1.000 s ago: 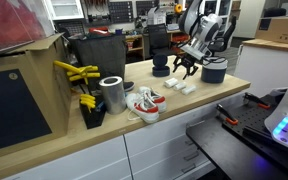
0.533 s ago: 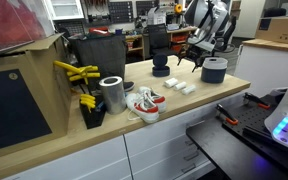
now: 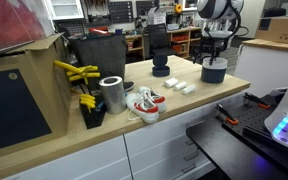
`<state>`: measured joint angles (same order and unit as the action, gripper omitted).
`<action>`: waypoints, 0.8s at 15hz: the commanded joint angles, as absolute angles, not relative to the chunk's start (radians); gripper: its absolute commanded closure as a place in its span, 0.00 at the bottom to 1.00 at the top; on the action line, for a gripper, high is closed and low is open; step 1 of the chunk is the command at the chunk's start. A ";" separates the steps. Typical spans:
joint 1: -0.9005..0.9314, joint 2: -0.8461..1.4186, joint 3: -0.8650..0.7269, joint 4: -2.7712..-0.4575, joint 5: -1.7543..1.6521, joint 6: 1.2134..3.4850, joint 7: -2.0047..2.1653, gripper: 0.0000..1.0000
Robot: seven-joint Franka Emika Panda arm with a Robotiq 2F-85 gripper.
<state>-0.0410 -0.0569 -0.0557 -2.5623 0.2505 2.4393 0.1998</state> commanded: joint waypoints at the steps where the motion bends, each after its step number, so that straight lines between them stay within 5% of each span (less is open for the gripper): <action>1: -0.064 -0.162 -0.072 -2.525 0.195 2.280 0.139 0.00; 12: -0.087 -0.151 -0.094 -2.346 0.036 2.030 -0.025 0.00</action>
